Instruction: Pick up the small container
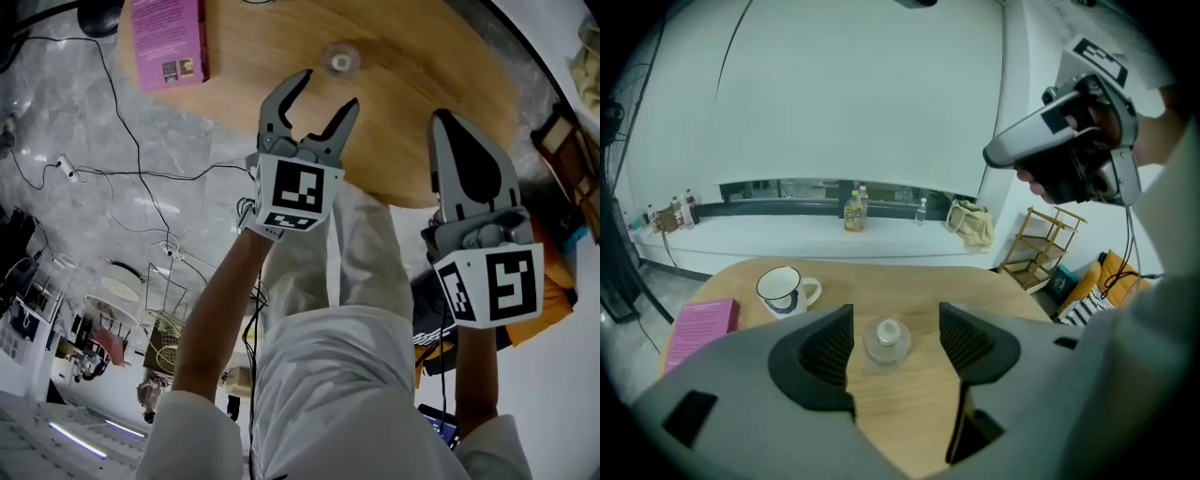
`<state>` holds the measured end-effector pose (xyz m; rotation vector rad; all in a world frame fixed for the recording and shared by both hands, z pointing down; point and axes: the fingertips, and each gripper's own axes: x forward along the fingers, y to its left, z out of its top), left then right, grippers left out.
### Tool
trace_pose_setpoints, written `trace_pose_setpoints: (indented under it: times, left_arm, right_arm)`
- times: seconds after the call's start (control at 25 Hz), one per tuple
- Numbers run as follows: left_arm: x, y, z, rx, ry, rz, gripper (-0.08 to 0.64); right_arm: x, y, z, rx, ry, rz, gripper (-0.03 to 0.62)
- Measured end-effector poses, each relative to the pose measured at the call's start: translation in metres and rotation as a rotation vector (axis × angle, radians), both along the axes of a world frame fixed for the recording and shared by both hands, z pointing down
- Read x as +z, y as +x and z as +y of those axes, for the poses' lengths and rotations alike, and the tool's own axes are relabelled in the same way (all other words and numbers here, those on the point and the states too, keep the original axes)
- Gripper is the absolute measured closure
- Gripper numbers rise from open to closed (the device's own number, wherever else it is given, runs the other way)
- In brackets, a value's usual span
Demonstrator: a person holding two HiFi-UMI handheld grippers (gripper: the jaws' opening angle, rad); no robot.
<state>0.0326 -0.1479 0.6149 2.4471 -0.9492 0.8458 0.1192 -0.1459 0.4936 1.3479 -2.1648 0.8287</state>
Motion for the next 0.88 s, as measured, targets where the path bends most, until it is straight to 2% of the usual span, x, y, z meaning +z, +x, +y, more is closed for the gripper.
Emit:
trace_pose_setpoints:
  times: [0.2, 0.32, 0.56, 0.88]
  left_arm:
    - [0.023, 0.004, -0.006, 0.003, -0.004, -0.028, 0.258]
    - [0.03, 0.01, -0.01, 0.007, 0.002, -0.004, 0.239]
    - [0.055, 0.015, -0.014, 0.026, -0.007, -0.065, 0.233]
    - [0.081, 0.023, -0.024, 0.007, -0.025, -0.08, 0.229]
  right_arm:
    - [0.006, 0.002, -0.003, 0.01, -0.011, -0.009, 0.585]
    - [0.01, 0.003, -0.003, 0.012, -0.018, -0.016, 0.584]
    - [0.018, 0.008, -0.003, 0.015, -0.03, -0.023, 0.584]
    - [0.028, 0.018, -0.006, 0.033, -0.045, -0.045, 0.584]
